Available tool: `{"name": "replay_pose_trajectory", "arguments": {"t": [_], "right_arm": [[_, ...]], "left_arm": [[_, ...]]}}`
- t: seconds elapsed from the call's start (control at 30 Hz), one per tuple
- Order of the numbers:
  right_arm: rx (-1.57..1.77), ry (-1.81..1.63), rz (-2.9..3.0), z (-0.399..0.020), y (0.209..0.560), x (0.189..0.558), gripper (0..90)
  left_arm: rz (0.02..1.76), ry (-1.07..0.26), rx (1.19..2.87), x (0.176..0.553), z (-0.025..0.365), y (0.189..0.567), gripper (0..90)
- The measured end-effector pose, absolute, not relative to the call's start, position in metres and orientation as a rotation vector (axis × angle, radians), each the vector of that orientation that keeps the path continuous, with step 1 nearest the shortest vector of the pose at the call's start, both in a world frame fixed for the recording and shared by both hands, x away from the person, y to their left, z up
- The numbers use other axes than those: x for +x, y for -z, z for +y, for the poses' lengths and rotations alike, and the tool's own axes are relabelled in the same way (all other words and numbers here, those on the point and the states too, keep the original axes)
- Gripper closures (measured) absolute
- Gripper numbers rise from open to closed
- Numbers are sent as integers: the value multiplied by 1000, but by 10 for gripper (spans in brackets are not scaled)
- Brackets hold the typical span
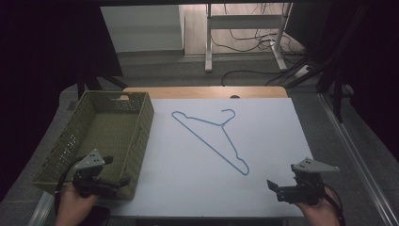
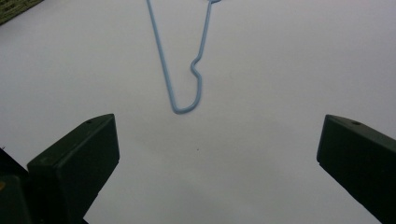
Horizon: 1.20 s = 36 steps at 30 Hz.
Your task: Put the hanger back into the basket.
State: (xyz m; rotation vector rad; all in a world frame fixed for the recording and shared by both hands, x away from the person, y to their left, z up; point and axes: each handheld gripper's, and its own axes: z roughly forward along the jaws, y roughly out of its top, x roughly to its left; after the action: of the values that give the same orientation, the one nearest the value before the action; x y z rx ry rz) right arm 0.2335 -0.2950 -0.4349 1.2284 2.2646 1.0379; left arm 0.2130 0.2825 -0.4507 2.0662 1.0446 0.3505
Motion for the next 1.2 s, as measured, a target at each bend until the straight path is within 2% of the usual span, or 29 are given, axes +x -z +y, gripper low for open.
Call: {"name": "replay_pose_trajectory", "arguments": {"t": [0.47, 1.2], "right_arm": [[1219, -995, 2313, -283, 435, 247, 0], [1139, -961, 2367, -233, 425, 315, 0]], "left_arm": [[1037, -358, 2073, 212, 280, 449, 0], [1042, -332, 2066, 215, 278, 453, 1]]}}
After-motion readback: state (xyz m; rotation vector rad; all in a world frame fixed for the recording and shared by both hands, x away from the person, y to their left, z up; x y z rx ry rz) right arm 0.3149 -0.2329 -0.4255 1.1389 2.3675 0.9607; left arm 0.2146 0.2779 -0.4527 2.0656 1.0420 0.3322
